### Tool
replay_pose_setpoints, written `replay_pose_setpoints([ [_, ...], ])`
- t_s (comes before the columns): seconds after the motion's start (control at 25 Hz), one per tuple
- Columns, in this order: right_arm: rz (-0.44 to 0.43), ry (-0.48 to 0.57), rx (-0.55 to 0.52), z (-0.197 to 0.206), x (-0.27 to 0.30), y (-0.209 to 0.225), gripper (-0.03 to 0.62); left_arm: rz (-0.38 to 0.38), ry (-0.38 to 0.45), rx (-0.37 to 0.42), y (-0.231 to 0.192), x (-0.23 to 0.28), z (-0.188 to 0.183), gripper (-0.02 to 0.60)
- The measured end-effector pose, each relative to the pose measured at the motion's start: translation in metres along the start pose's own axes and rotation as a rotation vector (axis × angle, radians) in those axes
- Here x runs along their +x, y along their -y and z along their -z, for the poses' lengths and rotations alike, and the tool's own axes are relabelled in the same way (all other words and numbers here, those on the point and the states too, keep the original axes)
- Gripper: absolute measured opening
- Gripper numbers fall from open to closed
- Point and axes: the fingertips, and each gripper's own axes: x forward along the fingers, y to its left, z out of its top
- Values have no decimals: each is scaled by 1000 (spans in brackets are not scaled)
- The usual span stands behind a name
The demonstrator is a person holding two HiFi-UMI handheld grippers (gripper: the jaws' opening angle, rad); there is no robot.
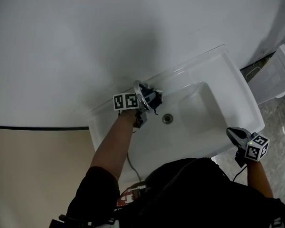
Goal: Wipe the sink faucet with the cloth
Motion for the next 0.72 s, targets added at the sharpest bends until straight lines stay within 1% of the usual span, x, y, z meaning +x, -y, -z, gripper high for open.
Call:
replay_pose_setpoints([
  [0.08,7,-3,7,2,-3,4,2,46,-8,-90,2,1,4,117],
  [0.12,8,-5,12,4,-3,5,2,73,-2,-124,3,0,4,117],
  [0.16,10,-8,16,5,-3,5,2,92,4,-143,3,1,2,117],
  [0.2,11,-11,19,6,-3,5,2,95,6,-136,3,1,1,115],
  [0.24,12,-13,18,7,-2,5,0,78,3,-87,4,2,2,115],
  [0.28,11,-13,15,8,-1,5,2,42,-7,11,6,3,3,115],
  [0.32,9,-13,10,8,0,5,1,-6,-21,153,8,4,7,115],
  [0.4,5,-13,-4,5,4,3,2,-98,-33,466,10,3,12,115],
  [0.44,3,-14,-11,4,5,2,2,-125,-16,580,9,2,12,115],
  [0.52,4,-16,-16,3,6,0,0,-140,35,733,8,-2,10,115],
  [0.56,7,-18,-14,4,5,-1,0,-142,46,810,8,-3,12,115],
  [0.6,11,-20,-9,6,5,-2,2,-155,36,904,6,-2,17,115],
  [0.64,15,-23,-4,10,5,-2,2,-187,9,1017,3,0,23,115],
  [0.68,19,-28,2,14,4,-2,1,-243,-26,1144,-1,3,29,115],
  [0.72,22,-32,7,17,4,-2,2,-315,-57,1277,-4,3,33,115],
])
